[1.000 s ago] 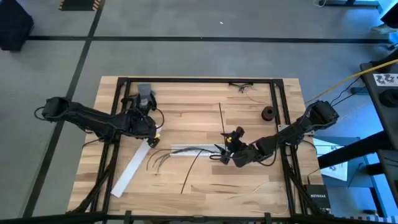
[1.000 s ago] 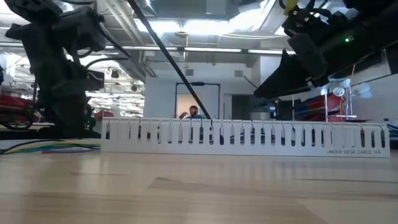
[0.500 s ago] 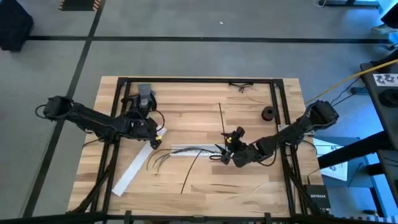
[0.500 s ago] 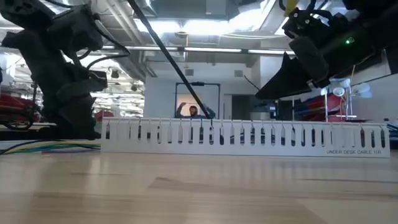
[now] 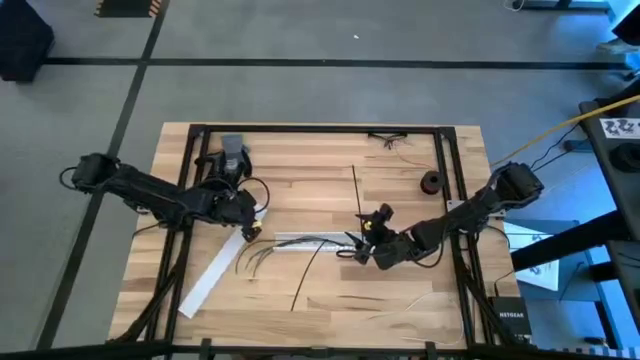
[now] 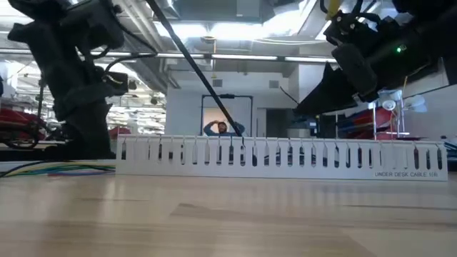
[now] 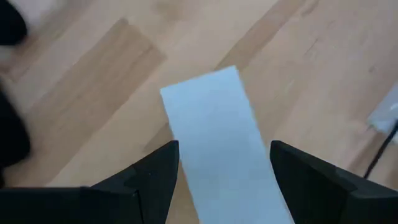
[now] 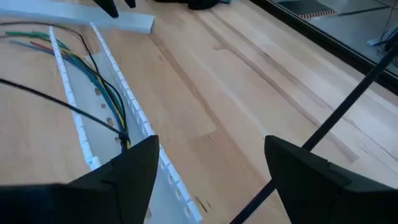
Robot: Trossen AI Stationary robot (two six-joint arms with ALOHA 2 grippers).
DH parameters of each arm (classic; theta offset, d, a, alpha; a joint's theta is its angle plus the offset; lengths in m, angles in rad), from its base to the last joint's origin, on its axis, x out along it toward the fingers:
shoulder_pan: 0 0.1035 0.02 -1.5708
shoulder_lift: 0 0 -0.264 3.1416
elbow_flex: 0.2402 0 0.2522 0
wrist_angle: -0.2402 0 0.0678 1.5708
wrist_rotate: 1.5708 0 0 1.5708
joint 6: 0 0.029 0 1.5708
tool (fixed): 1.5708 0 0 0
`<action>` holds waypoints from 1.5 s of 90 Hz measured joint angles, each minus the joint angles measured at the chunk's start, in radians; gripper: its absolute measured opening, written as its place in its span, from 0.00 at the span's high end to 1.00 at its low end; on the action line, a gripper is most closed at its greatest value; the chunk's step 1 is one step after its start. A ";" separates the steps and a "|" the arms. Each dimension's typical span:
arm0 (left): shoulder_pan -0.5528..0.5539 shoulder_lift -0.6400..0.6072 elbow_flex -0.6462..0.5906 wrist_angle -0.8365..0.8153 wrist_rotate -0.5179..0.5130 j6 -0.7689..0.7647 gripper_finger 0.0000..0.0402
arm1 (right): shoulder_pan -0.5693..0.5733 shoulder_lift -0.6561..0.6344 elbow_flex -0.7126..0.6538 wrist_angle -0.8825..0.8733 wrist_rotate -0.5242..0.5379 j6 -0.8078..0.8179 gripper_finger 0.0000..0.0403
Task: Ziptie cables
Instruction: Close the cable duct
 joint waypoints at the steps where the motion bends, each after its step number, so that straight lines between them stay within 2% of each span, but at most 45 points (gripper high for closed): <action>1: 0.000 0.000 0.001 0.000 0.000 0.000 0.39 | 0.000 0.003 0.000 0.001 0.000 0.001 0.29; 15: -0.008 0.001 0.008 0.001 -0.005 -0.032 0.39 | 0.000 0.024 0.000 0.002 -0.011 0.011 0.29; 29: -0.050 0.028 0.008 0.010 -0.055 -0.062 0.39 | 0.000 0.024 0.000 0.048 -0.008 -0.037 0.29; 43: -0.087 0.086 0.008 0.064 -0.072 -0.065 0.39 | 0.000 0.024 0.000 0.045 -0.022 -0.051 0.29; 71: -0.110 0.219 0.015 0.061 -0.137 -0.078 0.39 | 0.000 0.024 0.000 0.046 -0.026 -0.050 0.29; 103: -0.113 0.225 0.012 0.058 -0.131 -0.068 0.41 | 0.000 0.024 0.000 0.054 -0.026 -0.050 0.29; 135: -0.110 0.227 0.011 0.058 -0.126 -0.120 0.35 | 0.001 0.024 0.000 0.064 -0.053 -0.050 0.29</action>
